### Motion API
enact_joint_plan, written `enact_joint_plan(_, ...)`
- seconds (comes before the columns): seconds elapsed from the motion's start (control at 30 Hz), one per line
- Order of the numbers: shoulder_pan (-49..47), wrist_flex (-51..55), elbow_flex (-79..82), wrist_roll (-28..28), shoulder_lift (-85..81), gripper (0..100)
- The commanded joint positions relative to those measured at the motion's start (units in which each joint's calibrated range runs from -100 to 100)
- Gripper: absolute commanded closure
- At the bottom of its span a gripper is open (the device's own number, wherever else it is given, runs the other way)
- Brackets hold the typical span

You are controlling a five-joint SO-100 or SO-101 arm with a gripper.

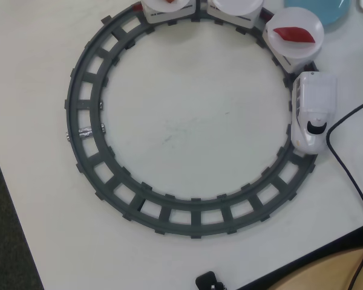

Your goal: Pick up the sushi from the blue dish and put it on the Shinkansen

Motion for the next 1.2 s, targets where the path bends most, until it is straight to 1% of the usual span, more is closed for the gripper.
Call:
enact_joint_plan(0.0,-1.2,0.1,1.7,0.2,-11.0,98)
enact_joint_plan(0.17,-8.1,0.1,1.9,0.0,-16.9,98)
enact_joint_plan(0.33,-13.3,0.1,-0.8,-0.2,-15.3,98)
enact_joint_plan(0.53,-13.6,1.1,-9.7,-0.3,-8.9,98)
enact_joint_plan(0.7,-13.7,5.1,-19.0,-0.2,-1.4,98)
enact_joint_plan(0.83,-15.8,8.0,-24.7,0.0,3.9,98)
enact_joint_plan(1.17,-17.1,8.9,-26.8,0.3,16.3,98)
